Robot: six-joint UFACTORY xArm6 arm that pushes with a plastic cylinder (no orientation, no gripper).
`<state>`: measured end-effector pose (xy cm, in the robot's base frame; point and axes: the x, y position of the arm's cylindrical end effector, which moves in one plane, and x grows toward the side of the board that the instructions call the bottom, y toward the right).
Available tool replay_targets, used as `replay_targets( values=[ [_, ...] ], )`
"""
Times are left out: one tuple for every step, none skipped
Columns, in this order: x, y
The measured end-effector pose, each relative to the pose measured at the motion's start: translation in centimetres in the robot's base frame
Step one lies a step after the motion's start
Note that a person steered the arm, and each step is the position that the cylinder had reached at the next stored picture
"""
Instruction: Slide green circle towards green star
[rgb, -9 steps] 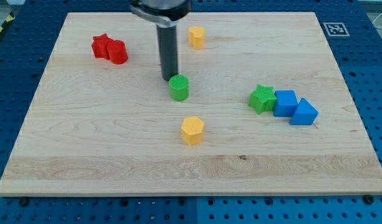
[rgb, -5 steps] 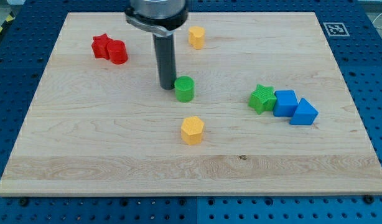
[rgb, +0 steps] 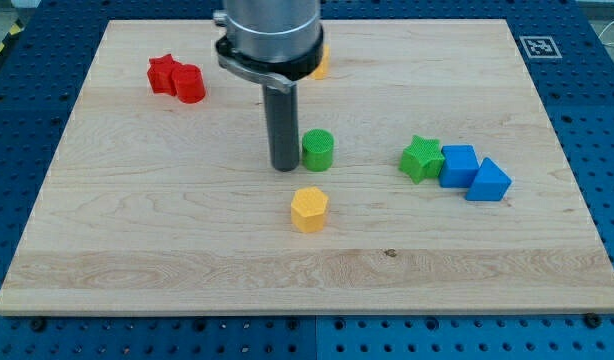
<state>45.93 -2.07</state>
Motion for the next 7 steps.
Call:
replay_targets(
  values=[
    [0.0,2.3],
    [0.0,4.6],
    [0.2,5.0],
    [1.3,2.7],
    [1.2,-0.1],
    [-1.3,-1.6],
    [-5.6,-2.0]
  ],
)
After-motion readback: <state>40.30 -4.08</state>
